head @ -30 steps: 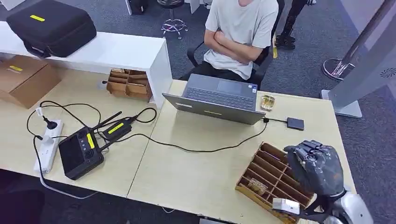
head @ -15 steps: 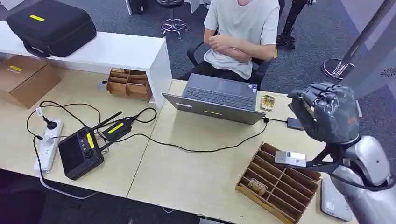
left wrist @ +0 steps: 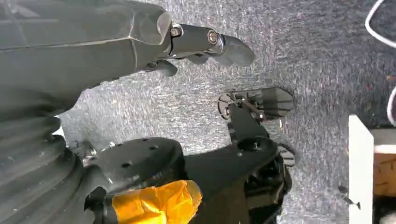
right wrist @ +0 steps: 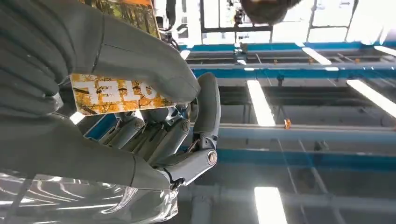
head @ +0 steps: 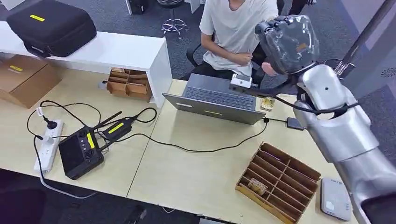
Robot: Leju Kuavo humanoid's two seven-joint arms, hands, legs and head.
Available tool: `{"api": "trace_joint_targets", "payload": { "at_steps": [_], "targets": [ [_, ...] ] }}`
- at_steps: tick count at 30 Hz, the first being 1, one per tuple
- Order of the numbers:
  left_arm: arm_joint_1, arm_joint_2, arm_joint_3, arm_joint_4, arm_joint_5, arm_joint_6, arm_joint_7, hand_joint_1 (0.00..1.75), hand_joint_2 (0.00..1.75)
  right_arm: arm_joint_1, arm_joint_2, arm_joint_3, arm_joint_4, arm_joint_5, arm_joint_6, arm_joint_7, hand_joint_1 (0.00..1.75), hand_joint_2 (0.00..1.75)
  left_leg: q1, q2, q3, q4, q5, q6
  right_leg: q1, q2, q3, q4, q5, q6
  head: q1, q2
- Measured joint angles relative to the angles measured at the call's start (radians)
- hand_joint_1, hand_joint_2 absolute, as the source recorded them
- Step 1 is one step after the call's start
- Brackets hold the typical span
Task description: Pass the card to the sensor for recognition and then transmit it.
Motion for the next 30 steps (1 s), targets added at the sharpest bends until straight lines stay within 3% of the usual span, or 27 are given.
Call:
{"api": "trace_joint_targets", "payload": {
  "at_steps": [8,13,14,21,30],
  "targets": [
    [-0.015,-0.015,-0.029,0.0,-0.01,-0.003,0.007,0.0,1.75,-0.069,0.099,0.061,0.221,0.024,0.004,0.023,1.71,1.75,0.0,-0.001,-0.001,0.0,0.0,0.0,0.0,-0.001,0.0,-0.001,0.0,0.0,0.0,0.0],
    [-0.016,-0.02,-0.037,0.0,-0.01,-0.009,0.008,0.0,1.75,-0.08,0.123,0.079,0.283,0.026,0.007,0.027,1.71,1.75,0.0,-0.001,-0.001,0.0,0.0,0.0,0.0,-0.001,-0.001,-0.001,0.0,0.0,0.0,0.0],
    [-0.016,-0.021,-0.039,0.0,-0.01,-0.011,0.008,0.0,1.75,-0.08,0.124,0.081,0.292,0.024,0.007,0.027,0.0,1.75,0.0,-0.001,-0.001,0.0,0.0,0.0,0.0,-0.001,-0.001,-0.001,0.0,0.0,0.0,0.0],
    [-0.012,-0.021,-0.042,0.0,0.001,-0.053,-0.039,0.0,1.75,-0.08,0.125,0.1,0.337,0.012,0.003,0.013,0.0,1.75,0.0,-0.001,-0.001,0.0,0.0,0.0,0.0,0.0,-0.001,-0.001,0.0,0.0,0.0,0.0],
    [-0.011,-0.021,-0.042,0.0,0.008,-0.022,-0.006,0.0,1.75,-0.082,0.124,0.112,0.363,0.006,0.002,0.018,0.0,1.75,0.0,-0.001,-0.001,0.0,0.0,0.0,0.0,0.0,-0.002,-0.001,0.0,0.0,0.0,0.0]
  ]
}}
